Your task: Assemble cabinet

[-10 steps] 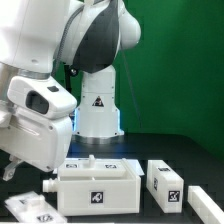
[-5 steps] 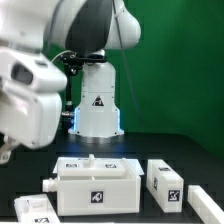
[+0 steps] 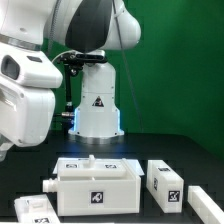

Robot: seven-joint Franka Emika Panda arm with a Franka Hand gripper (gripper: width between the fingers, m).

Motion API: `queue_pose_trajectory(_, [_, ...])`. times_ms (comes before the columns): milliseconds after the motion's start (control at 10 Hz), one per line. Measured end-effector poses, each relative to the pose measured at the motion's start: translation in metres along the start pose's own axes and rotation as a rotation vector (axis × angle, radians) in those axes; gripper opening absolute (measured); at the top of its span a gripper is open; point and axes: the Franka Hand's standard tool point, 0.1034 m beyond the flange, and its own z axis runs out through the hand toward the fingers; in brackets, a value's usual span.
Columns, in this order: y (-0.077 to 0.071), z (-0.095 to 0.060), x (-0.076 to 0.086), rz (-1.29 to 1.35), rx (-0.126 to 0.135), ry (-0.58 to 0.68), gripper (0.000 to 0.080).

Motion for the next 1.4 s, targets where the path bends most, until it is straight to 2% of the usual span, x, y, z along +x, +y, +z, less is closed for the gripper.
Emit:
queue_pose_trajectory(200, [-0.006,0.0,0.003,0.361,0.005,0.004,0.0649])
queue_pose_trajectory(300, [-0.003,0.0,0.008,0.552,0.008,0.004,0.0649])
queue_pose_trajectory(400, [0.002,-0.002,0.011,0.655,0.007,0.002,0.0649])
queue_pose_trajectory(900, [0.002,0.001,0.012,0.951,0.01,0.006,0.0649])
queue_pose_trajectory(1100, [-0.004,0.002,0.01,1.212,0.007,0.055,0.0649])
queue_pose_trajectory(1200, [-0.01,0.005,0.012,1.385,0.03,0.08,0.0649])
queue_pose_trajectory(1300, [-0.011,0.007,0.017,1.557,0.058,0.095,0.0649])
queue_pose_trajectory(1400, [-0.007,0.006,0.021,1.73,0.074,0.103,0.0649])
